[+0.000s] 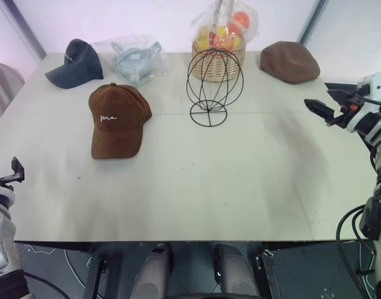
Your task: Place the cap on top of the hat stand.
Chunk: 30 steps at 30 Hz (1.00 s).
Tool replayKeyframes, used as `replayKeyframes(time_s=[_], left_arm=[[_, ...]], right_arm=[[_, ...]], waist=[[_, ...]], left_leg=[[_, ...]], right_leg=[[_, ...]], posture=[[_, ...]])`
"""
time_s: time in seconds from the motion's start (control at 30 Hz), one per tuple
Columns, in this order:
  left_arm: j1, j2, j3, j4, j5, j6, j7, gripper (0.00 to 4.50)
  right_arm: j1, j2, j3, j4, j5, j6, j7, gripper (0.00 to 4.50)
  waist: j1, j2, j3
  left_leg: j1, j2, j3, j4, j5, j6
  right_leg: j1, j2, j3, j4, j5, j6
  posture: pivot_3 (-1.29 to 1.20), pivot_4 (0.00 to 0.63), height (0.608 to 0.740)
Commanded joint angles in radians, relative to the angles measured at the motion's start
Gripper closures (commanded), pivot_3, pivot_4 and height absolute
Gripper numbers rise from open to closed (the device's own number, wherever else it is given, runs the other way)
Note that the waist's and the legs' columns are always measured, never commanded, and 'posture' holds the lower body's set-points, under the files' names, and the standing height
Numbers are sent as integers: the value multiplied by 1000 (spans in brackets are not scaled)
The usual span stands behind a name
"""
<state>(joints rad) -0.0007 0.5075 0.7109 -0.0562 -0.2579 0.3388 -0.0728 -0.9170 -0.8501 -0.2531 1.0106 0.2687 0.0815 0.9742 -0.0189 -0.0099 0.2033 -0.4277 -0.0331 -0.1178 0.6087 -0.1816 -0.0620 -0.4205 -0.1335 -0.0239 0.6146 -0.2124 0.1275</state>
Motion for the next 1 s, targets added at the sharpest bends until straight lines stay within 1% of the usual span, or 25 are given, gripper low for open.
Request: replayKeyframes(time_s=[0.03,0.53,1.0], left_arm=[[-7,7,16,-38,-20,-19,-5,89],[-19,9,8,-40,-29,-27,-10,89],[-14,19,6,-33,-1,-13,2,89]], right_arm=[[-27,-12,-22,-8,8,-12,3,0],[-22,-12,-21,-11,6,-13,10,0],[-33,-11,-15,-5,-3,-14,14,0]], waist=[[0,0,0],[-1,0,0],[0,0,0]], left_leg=[[0,0,0,0,0,0],[0,0,0,1,0,0],[0,0,0,1,0,0]], right_leg=[[0,0,0,0,0,0],[0,0,0,0,0,0],[0,0,0,0,0,0]], posture=[[0,150,740],[0,150,740],[0,150,740]])
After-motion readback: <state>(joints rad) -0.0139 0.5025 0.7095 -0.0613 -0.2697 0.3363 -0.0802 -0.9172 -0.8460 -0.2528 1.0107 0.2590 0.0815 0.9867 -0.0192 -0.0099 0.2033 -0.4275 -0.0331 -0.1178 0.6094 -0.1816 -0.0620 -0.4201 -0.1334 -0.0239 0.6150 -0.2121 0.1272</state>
